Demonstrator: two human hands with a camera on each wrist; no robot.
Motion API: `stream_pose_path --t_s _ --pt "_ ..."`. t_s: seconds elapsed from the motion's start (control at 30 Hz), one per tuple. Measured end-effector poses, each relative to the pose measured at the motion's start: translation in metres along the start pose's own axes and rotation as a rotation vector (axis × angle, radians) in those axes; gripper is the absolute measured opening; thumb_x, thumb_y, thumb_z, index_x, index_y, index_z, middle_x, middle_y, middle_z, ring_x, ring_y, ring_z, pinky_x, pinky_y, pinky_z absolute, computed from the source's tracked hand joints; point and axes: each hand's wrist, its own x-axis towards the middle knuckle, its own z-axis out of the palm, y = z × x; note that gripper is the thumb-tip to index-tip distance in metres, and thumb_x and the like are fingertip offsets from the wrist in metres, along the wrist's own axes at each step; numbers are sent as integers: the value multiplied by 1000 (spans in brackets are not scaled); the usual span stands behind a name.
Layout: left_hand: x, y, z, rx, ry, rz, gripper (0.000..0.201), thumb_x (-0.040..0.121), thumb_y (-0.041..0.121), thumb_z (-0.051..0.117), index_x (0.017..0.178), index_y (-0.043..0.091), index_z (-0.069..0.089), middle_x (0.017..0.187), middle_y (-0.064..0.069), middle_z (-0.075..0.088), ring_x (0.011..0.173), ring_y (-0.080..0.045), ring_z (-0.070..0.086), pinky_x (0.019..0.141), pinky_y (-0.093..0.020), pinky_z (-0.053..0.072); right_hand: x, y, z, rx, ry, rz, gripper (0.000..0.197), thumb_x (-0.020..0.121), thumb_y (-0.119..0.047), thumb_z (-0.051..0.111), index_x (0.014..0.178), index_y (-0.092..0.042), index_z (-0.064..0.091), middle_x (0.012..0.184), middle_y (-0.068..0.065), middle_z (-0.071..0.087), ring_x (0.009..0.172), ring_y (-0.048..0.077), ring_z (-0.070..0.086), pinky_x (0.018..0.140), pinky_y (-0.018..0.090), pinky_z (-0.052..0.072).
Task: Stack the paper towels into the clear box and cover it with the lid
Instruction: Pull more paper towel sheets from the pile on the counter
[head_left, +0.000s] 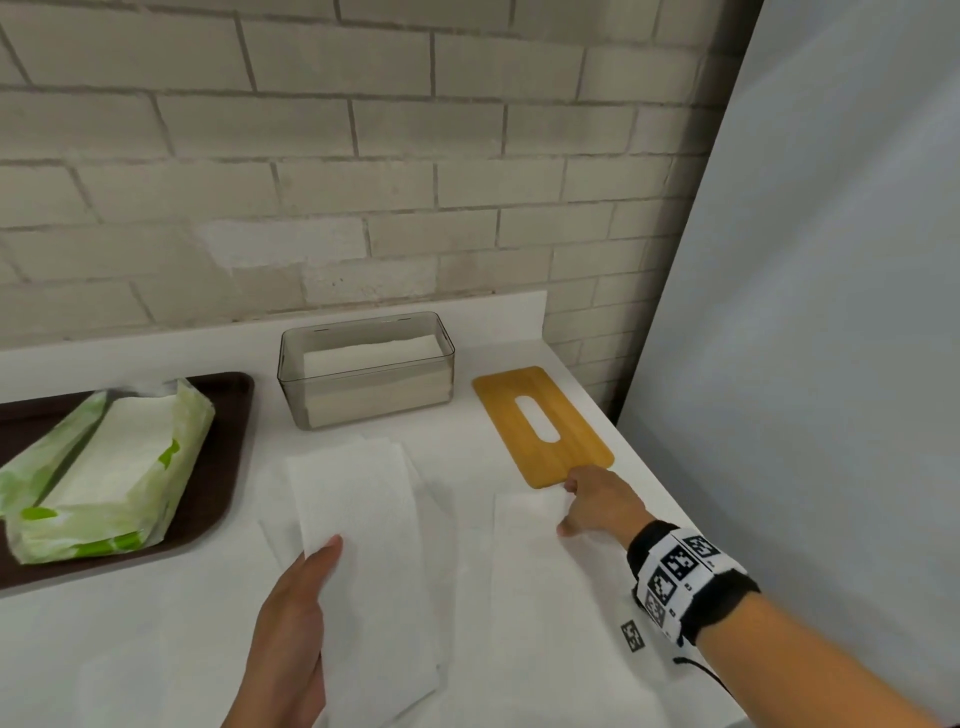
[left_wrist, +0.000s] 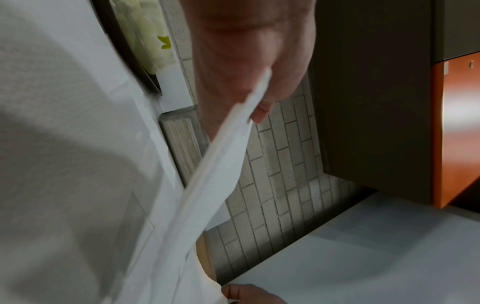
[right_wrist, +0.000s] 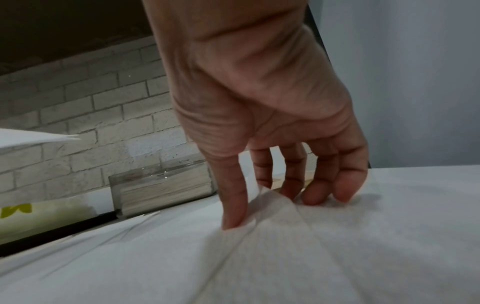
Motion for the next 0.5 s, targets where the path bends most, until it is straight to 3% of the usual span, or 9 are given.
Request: stream_pose_path --t_s 0.13,0.2,0.37,0.43,0.5 --pt "-1 0 4 -5 -28 -3 32 92 25 56 120 8 59 108 -10 66 97 -29 61 86 -41 46 -8 0 4 19 99 20 52 75 -26 76 119 -20 48 116 3 56 105 24 56 80 30 44" --pt "-1 -1 7 -2 -34 2 27 93 23 54 116 10 58 101 -6 66 89 -23 61 74 -36 46 -10 0 5 22 109 16 51 76 -26 76 119 -20 49 116 3 57 105 24 56 80 30 45" --pt "1 -4 11 -4 -50 10 23 94 20 53 115 12 57 94 -2 65 84 -19 59 73 -34 42 -10 1 6 25 139 7 49 77 -26 75 115 -17 45 107 4 56 90 21 52 81 32 46" --pt "1 -4 12 -6 -52 14 20 94 19 53 112 12 57 91 -1 64 81 -17 58 68 -32 42 -8 1 7 23 133 9 49 76 -27 75 116 -18 47 111 3 56 94 21 54 84 33 46" --pt "2 -6 12 -6 -52 16 22 94 19 53 114 12 58 93 -1 64 82 -18 59 72 -34 43 -5 2 8 27 118 20 51 75 -28 76 119 -20 50 117 2 56 104 23 55 91 34 47"
